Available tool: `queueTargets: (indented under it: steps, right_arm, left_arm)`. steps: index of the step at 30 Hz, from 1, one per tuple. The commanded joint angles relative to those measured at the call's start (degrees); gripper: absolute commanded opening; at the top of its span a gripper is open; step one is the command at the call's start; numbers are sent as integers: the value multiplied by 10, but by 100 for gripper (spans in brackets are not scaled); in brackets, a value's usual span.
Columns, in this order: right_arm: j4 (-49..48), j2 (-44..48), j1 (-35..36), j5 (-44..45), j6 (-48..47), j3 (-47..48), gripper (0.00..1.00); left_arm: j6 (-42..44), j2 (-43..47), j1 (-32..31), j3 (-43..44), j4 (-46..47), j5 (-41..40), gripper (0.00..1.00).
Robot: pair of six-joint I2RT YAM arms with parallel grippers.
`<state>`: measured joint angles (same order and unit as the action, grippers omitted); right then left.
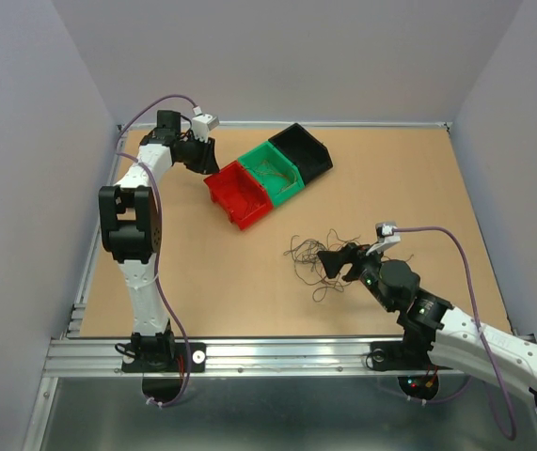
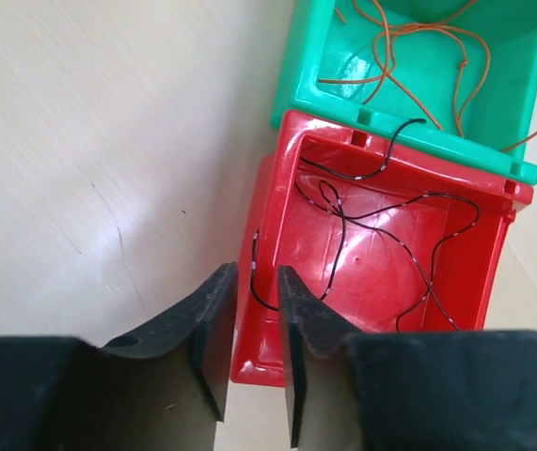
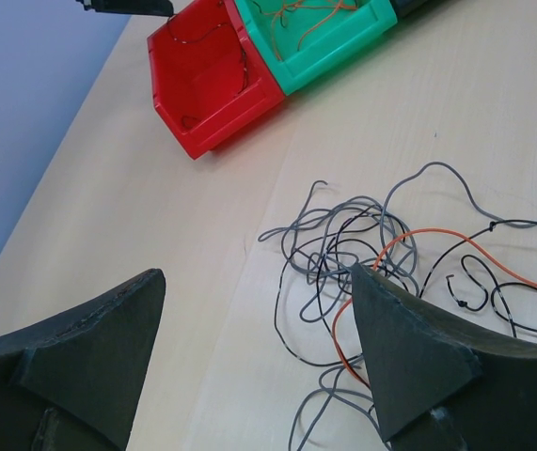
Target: Untangle the cables
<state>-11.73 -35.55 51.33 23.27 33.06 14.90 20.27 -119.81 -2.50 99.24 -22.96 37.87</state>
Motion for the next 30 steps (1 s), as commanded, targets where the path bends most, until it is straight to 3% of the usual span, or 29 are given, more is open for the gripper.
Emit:
queueTargets:
  steps: [1, 3, 8, 9, 10, 12, 14, 16, 19, 30]
  right_arm:
    - [-6, 10, 0, -5, 4, -12, 84]
    - [-5, 14, -1, -6, 4, -13, 84]
    - [-1, 20, 0, -6, 4, -13, 84]
    - [-1, 20, 0, -5, 5, -14, 84]
    - [0, 22, 0, -6, 4, -13, 84]
    - [1, 23, 0, -5, 4, -14, 84]
    - [2, 26, 0, -5, 4, -14, 84]
    - [4, 28, 0, -5, 4, -14, 84]
    - [7, 29, 0, -6, 4, -14, 84]
    - [14, 42, 0, -6, 3, -14, 83]
  left_arm:
    - [-3, 34, 4, -6, 13, -11, 31]
    - [-3, 31, 4, -4, 12, -11, 28]
    - [-1, 27, 4, -4, 10, -20, 38]
    - [-1, 27, 4, -4, 10, -21, 36]
    - [-2, 26, 4, -3, 11, -22, 26]
    - [-1, 25, 4, -2, 10, -23, 16]
    - [0, 24, 4, -3, 8, -21, 16]
    - [2, 23, 4, -4, 8, -23, 24]
    - [1, 22, 3, -5, 8, -25, 24]
    - [13, 24, 3, -12, 14, -31, 0]
